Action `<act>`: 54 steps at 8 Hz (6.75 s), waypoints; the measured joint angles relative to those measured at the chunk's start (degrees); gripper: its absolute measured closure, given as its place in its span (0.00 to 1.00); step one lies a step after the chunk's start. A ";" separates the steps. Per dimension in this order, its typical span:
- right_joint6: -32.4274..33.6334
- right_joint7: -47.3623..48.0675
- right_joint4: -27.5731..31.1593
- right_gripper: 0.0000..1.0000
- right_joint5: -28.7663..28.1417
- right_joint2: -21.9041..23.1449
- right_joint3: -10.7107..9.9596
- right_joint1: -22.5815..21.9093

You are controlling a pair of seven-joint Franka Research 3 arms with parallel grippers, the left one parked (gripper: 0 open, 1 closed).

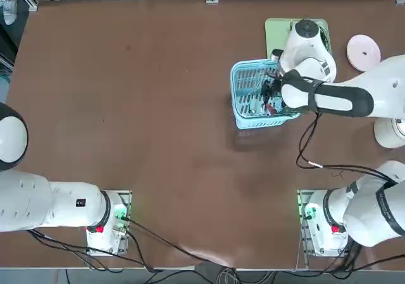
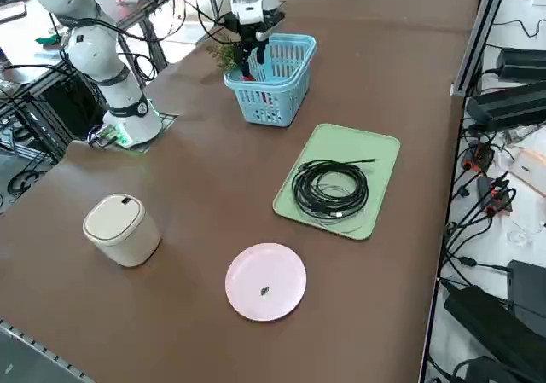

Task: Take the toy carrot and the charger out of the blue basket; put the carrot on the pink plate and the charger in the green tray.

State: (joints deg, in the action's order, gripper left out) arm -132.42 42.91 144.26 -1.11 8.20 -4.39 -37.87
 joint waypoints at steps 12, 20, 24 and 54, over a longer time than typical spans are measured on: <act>-5.03 0.00 3.33 0.00 0.19 -3.38 0.27 -0.79; -5.18 0.00 3.49 0.26 0.23 -3.81 0.27 -0.80; -5.27 0.00 3.50 0.59 0.23 -3.90 0.30 -0.81; 20.68 -62.12 -45.99 0.59 0.86 -24.05 -1.83 54.87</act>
State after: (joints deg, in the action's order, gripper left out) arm -111.74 -19.21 98.28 -0.25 -15.85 -6.22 17.00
